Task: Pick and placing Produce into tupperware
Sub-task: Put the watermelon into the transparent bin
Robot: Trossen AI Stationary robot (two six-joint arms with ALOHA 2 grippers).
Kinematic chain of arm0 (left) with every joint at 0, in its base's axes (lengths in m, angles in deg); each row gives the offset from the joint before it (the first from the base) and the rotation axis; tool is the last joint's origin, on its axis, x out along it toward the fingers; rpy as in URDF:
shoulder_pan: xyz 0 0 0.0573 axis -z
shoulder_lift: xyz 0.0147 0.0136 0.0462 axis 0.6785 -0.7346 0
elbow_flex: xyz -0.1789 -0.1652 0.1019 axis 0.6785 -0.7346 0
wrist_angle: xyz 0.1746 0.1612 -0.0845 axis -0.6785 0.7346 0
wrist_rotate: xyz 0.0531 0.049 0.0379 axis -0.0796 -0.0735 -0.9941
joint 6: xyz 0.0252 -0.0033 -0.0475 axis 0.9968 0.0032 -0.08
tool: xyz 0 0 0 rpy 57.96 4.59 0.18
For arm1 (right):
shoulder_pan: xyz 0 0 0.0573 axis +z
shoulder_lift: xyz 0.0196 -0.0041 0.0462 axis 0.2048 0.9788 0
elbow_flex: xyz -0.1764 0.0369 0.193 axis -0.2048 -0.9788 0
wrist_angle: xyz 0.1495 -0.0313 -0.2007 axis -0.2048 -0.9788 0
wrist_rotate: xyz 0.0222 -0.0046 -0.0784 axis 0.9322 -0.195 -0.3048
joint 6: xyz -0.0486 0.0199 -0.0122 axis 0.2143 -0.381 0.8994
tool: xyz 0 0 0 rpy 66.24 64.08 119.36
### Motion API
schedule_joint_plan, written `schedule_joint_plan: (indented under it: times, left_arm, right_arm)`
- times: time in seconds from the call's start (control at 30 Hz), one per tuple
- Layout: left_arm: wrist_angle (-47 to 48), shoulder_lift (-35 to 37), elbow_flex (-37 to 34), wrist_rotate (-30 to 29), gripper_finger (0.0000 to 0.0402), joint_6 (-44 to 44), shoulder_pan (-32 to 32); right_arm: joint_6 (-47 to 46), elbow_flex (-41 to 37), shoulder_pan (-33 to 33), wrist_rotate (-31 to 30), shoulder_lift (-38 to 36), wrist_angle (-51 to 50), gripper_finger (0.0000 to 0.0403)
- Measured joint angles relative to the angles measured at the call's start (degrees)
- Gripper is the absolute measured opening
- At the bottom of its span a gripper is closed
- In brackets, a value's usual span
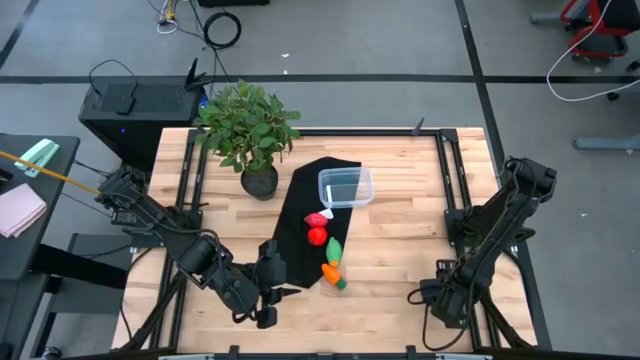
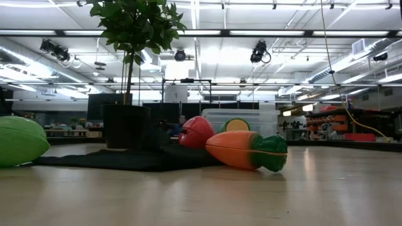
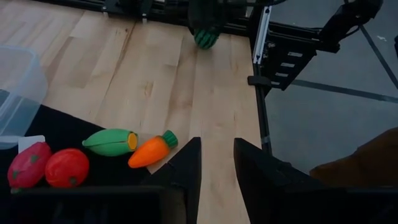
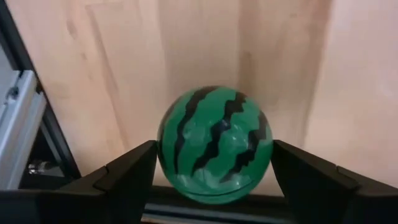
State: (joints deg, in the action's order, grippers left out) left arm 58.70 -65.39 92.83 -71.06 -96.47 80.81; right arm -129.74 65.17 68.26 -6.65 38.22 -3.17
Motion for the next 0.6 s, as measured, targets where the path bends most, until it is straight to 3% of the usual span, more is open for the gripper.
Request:
schedule_joint_plan:
  times: [0.23, 0.6]
  left_arm:
    - [0.0, 0.0, 0.0, 0.0, 0.0101, -1.1, 0.0]
    - [0.0, 0.0, 0.0, 0.0, 0.0102, -1.1, 0.0]
  right_arm:
    - [0.2, 0.0, 0.0, 1.3, 3.1, 3.0, 0.0316]
    - [0.9, 0.0, 0.0, 0.8, 1.4, 2.9, 0.0289]
